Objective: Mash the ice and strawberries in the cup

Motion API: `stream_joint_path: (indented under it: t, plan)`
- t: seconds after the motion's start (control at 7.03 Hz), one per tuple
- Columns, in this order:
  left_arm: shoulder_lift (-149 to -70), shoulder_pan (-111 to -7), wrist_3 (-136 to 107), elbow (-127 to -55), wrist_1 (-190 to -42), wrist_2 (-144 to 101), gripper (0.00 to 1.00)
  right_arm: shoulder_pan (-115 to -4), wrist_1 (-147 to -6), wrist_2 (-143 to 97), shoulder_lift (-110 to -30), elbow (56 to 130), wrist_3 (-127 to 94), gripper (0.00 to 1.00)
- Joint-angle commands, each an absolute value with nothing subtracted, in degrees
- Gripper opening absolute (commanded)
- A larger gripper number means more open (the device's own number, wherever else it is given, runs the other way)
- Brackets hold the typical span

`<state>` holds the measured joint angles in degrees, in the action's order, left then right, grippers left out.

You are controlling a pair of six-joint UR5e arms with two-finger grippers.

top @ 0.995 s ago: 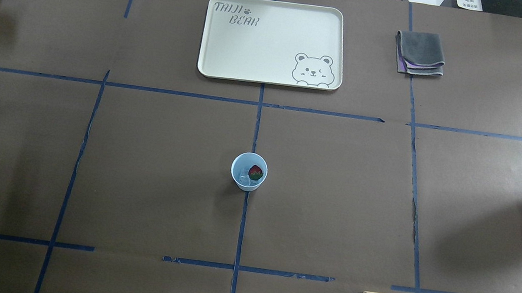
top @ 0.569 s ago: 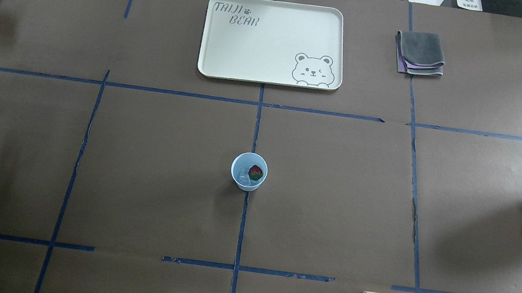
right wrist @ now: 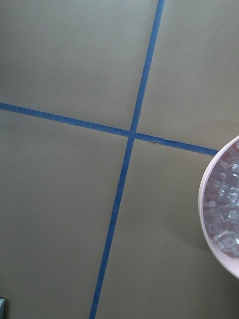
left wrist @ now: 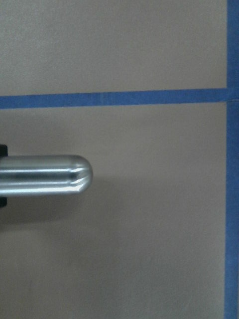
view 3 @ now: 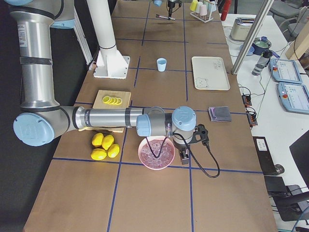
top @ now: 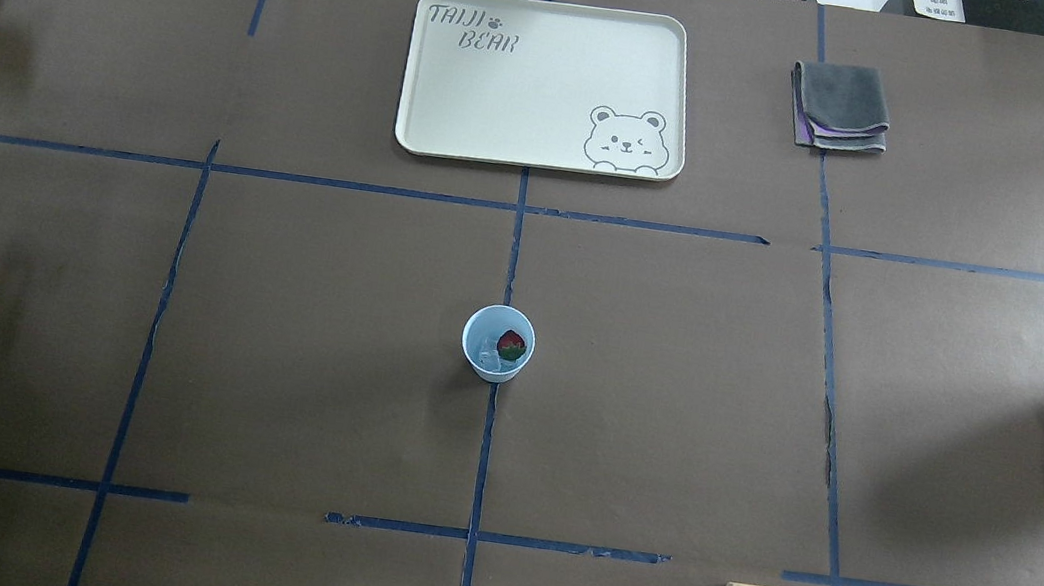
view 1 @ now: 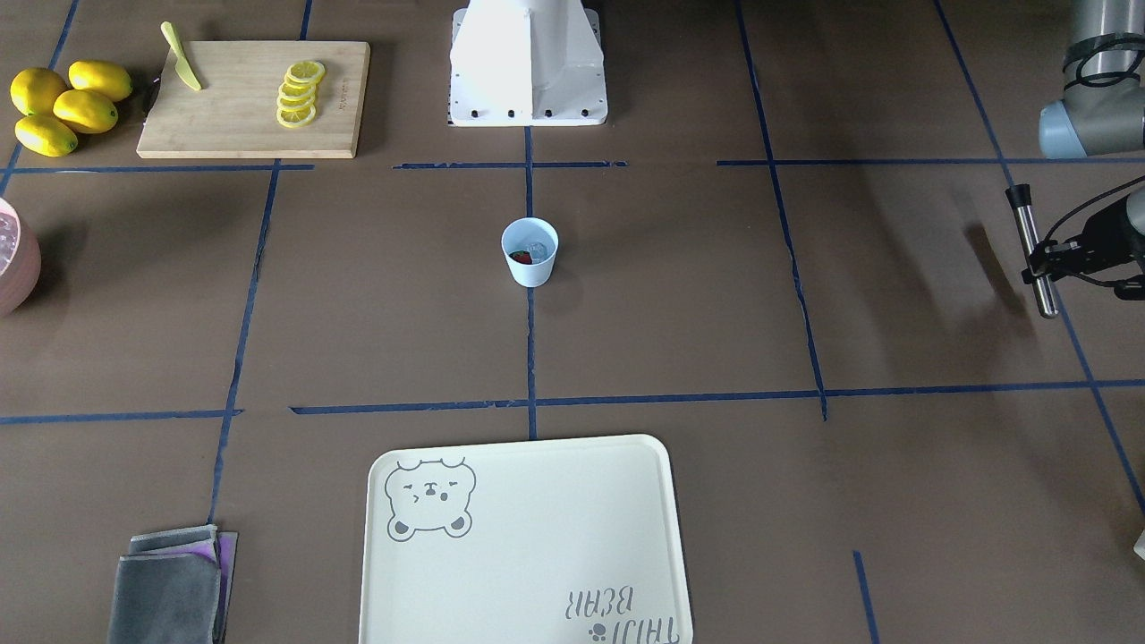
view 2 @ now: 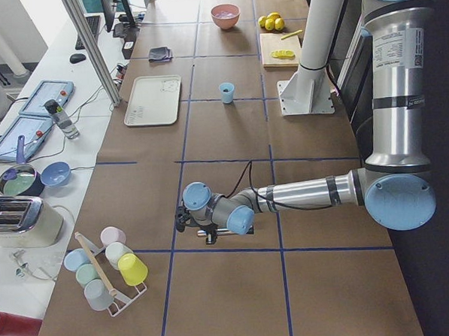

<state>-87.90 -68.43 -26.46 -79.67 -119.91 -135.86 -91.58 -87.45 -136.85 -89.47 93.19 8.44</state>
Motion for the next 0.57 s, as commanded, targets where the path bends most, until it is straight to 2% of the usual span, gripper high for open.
stream_joint_path:
  t: [0.0,0.43]
  plan:
    - [-88.68,-68.47,-26.46,-79.1,-119.8,-135.44,0.0,-91.58,-87.45,-136.85,-89.47,93.25,8.44,1.0]
    - [-88.86,-68.47,-22.97,-77.88,-119.97,-132.8,0.0,-91.58,-87.45,-136.85,-89.47,93.25,8.44,1.0]
